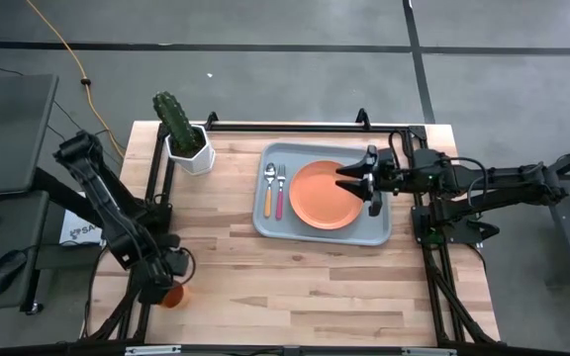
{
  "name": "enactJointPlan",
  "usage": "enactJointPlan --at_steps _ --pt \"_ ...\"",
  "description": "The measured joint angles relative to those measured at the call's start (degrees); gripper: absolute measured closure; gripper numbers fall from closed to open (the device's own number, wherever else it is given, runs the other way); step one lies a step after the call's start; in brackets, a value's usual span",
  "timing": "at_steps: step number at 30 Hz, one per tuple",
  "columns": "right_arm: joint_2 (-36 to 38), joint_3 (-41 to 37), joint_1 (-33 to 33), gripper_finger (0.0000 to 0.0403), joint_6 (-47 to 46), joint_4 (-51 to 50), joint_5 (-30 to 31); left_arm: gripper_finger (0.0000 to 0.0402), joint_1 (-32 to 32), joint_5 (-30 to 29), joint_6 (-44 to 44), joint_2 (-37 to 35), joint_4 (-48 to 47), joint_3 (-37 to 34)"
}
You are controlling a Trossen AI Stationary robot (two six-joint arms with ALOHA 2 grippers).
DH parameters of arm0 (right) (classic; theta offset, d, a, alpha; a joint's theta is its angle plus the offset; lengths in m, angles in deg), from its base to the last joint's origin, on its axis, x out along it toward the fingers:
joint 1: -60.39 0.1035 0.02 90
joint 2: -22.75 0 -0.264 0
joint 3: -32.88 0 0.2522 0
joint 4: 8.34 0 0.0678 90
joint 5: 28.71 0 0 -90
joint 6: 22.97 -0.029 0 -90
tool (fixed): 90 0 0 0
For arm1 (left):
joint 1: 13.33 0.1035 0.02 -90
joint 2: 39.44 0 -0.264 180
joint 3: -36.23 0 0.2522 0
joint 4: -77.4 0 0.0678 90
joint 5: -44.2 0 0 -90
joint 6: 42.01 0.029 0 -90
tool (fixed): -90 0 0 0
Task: Pick and place plate/cup/fork/spoon on tray
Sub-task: Put the orange cup to the top right of the orange plate on the gray serving tray
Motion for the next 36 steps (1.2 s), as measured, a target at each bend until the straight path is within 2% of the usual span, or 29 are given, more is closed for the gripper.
enactJointPlan --at_steps 5,9,13,17,19,28,32,36 --pt "0.0 0.0 0.0 0.0240 0.1 -0.6 0.0 0.0215 0.0 0.0 0.0 2.2 1.3 -0.9" --pt "0.0 0.0 0.0 0.0240 0.1 -0.6 0.0 0.0244 0.0 0.0 -0.4 3.6 2.3 -1.5" --pt "0.0 0.0 0.0 0.0240 0.1 -0.7 0.0 0.0298 0.0 0.1 -0.4 3.9 3.4 -1.5" --pt "0.0 0.0 0.0 0.0240 0.1 -0.7 0.0 0.0376 0.0 0.1 1.2 2.7 3.6 -1.5" --pt "0.0 0.0 0.0 0.0240 0.1 -0.7 0.0 0.0393 0.3 0.2 1.4 1.6 3.5 -1.5" --pt "0.0 0.0 0.0 0.0240 -0.3 -0.7 0.0 0.0399 5.6 0.2 1.1 -5.0 3.1 -0.4" --pt "0.0 0.0 0.0 0.0240 -1.4 -0.7 0.0 0.0400 12.4 0.2 2.0 -7.0 3.2 4.1" --pt "0.0 0.0 0.0 0.0240 -0.7 -0.2 0.0 0.0401 22.9 -1.5 8.8 -6.3 3.3 12.2"
